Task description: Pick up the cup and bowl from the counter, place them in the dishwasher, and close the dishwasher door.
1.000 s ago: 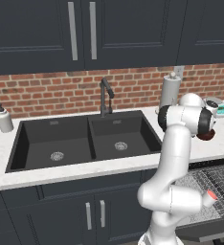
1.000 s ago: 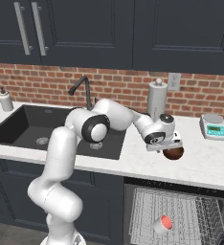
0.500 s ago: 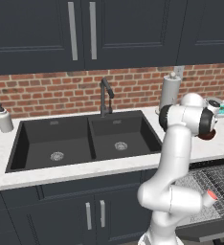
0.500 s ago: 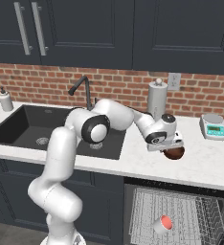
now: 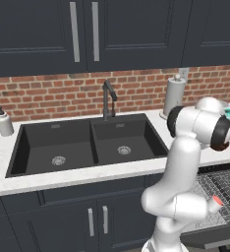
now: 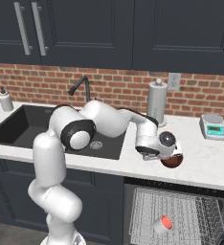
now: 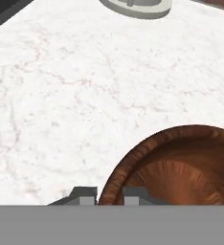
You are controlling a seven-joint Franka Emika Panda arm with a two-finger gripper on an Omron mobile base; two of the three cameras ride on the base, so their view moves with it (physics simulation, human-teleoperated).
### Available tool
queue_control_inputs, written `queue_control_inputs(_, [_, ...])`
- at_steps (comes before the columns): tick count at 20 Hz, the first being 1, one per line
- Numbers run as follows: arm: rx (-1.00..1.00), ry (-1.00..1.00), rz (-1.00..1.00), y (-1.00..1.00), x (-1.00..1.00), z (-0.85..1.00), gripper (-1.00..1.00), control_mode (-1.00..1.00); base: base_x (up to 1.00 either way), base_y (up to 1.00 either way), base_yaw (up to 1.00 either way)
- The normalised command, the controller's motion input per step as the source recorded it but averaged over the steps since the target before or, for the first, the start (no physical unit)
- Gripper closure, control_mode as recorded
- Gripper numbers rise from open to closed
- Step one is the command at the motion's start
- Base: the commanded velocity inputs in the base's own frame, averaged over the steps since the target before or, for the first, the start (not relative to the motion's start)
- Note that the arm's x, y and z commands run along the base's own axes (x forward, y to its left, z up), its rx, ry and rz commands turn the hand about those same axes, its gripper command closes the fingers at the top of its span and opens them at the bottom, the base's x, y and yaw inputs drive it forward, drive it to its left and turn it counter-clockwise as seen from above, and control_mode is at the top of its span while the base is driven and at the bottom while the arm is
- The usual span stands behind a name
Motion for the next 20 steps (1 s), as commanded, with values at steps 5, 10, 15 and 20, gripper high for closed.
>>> queue_control_inputs(5, [0.00, -0.21, 0.01, 0.11, -1.00, 0.05, 1.00, -1.00, 0.00, 0.00, 0.00])
queue_control_inputs(10, [0.07, 0.01, 0.22, 0.00, -1.00, 0.08, 1.00, -1.00, 0.00, 0.00, 0.00])
queue_control_inputs(15, [0.11, 0.00, 0.29, -0.03, -1.00, 0.22, 1.00, -1.00, 0.00, 0.00, 0.00])
queue_control_inputs(20, [0.08, 0.04, 0.26, -0.15, -0.99, 0.15, 1.00, -1.00, 0.00, 0.00, 0.00])
